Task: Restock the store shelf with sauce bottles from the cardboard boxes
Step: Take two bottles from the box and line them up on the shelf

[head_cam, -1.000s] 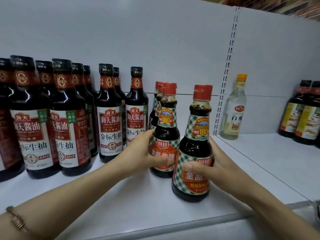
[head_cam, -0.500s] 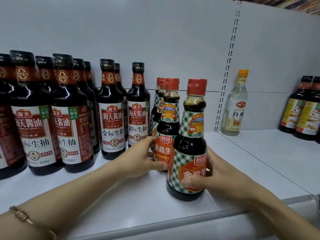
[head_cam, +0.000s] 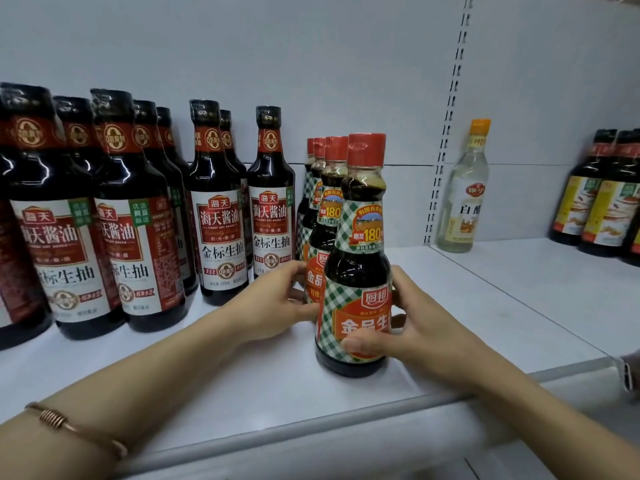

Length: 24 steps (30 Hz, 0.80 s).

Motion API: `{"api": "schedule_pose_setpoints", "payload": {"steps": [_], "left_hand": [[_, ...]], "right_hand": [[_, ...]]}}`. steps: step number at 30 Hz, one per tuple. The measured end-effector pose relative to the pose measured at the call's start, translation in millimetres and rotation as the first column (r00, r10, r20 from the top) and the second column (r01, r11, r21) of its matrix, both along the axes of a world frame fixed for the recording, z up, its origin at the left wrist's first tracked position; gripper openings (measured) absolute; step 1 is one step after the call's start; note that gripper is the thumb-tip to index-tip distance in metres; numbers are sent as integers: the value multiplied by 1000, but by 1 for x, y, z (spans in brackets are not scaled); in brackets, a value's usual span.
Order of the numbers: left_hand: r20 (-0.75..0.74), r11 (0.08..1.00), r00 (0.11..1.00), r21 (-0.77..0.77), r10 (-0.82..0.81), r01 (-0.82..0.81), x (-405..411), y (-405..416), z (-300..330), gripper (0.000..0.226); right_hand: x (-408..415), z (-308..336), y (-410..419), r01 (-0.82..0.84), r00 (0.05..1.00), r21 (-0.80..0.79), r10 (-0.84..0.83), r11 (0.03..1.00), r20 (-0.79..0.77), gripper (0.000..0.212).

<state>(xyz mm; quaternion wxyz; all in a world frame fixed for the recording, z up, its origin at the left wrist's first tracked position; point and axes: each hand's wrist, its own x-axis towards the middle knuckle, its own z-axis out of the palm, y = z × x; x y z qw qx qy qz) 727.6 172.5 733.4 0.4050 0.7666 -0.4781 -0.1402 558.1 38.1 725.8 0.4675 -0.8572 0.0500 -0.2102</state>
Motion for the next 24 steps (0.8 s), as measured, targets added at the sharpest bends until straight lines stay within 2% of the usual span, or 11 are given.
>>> {"api": "schedule_pose_setpoints", "payload": {"steps": [6, 10, 13, 15, 18, 21, 24], "left_hand": [[44, 995, 999, 98, -5, 1, -11, 10, 16, 31], [93, 985, 995, 169, 26, -41, -32, 30, 27, 58], [17, 995, 997, 73, 70, -71, -60, 39, 28, 58], [-30, 996, 995, -20, 91, -92, -82, 41, 25, 53], [13, 987, 991, -89, 135, -133, -102, 44, 15, 54], [40, 950, 956, -126, 291, -284, -109, 44, -4, 54], [169, 897, 886, -182, 432, -403, -121, 40, -17, 50]], "right_hand": [[1, -1, 0, -13, 1000, -7, 13, 1000, -1, 85], [0, 1, 1, -39, 999, -27, 39, 999, 0, 87], [-3, 2, 0, -68, 998, -64, 68, 996, -11, 86], [-7, 5, -7, -129, 990, -108, 121, 986, -80, 88], [-16, 3, -17, -202, 968, -130, 179, 971, -174, 91], [-19, -2, -20, -193, 974, -170, 168, 966, -152, 84], [-21, -4, -16, -182, 979, -228, 154, 956, -132, 78]]}}
